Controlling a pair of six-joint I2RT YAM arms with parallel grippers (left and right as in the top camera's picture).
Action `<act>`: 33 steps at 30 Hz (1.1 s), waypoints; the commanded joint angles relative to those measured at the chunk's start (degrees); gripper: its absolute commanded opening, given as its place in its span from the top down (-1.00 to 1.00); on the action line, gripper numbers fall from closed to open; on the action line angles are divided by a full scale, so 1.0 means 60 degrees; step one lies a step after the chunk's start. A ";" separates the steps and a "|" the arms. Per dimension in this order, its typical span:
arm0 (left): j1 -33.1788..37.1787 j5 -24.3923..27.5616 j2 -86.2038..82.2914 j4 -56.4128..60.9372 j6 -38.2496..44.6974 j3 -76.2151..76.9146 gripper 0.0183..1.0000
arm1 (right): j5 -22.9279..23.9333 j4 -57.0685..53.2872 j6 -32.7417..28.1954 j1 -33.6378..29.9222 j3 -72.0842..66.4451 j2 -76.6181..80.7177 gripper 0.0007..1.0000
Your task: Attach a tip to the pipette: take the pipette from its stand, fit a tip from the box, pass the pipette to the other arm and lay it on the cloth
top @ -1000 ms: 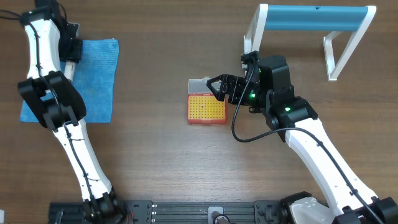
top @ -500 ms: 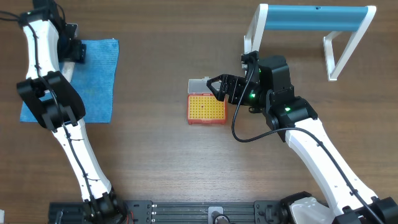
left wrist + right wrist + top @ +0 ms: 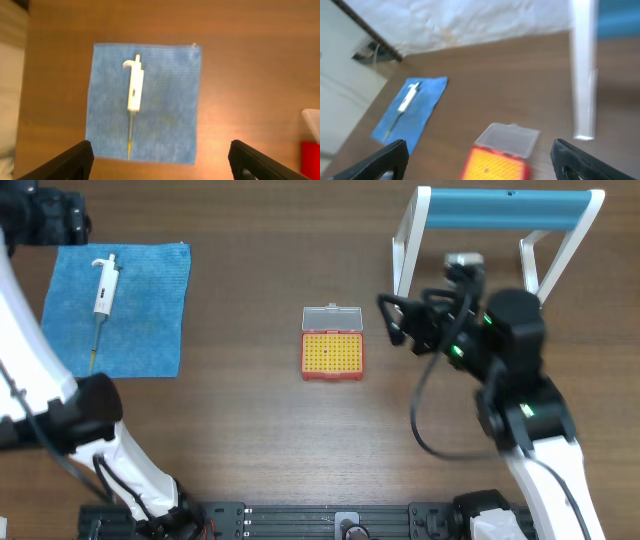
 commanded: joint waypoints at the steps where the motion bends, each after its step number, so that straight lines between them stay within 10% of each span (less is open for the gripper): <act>1: -0.0124 0.1494 -0.1759 -0.0076 -0.0769 -0.0186 -0.74 | 0.2452 -0.1716 -0.1872 -0.0426 0.0022 -0.2295 -0.84; 4: -0.0834 0.1552 -0.3865 -0.0076 -0.1155 -0.1155 -0.74 | 0.3967 -0.3654 -0.1989 -0.0430 0.0007 -0.3814 -0.85; 19: -0.2014 0.1446 -1.4167 0.2503 -0.2575 -1.4356 -0.74 | 0.3821 -0.6852 -0.2794 -0.0430 -0.0583 -0.8688 -0.85; 33: -0.2801 0.1800 -1.5333 0.5107 -0.2892 -1.6455 -0.75 | 0.3821 -0.7686 -0.2794 -0.0430 -0.0590 -0.8688 -0.84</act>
